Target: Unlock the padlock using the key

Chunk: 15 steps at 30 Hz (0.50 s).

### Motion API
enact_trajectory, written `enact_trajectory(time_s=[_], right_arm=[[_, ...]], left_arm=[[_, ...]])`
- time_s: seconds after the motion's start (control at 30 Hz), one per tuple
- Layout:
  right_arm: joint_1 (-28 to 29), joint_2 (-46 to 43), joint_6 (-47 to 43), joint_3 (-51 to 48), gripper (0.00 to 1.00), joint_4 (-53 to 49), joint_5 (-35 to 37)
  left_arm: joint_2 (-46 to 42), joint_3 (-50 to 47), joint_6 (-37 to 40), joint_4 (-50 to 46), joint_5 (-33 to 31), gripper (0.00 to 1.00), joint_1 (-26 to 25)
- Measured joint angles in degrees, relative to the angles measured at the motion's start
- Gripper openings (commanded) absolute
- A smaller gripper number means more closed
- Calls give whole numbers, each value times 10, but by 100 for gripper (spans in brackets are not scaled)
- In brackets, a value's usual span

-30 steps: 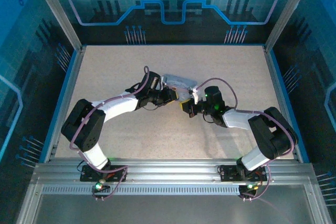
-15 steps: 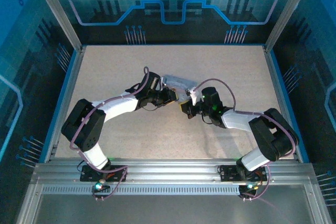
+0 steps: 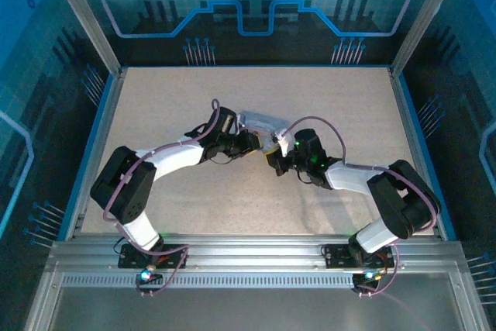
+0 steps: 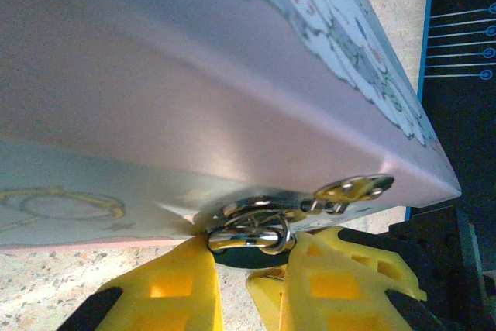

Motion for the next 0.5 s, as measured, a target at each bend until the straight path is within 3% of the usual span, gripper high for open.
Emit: enact_trajectory(time_s=[0.5], right_arm=[[-16, 0, 36, -7, 0, 20, -46]], left_arm=[[0, -6, 0, 17, 2, 17, 1]])
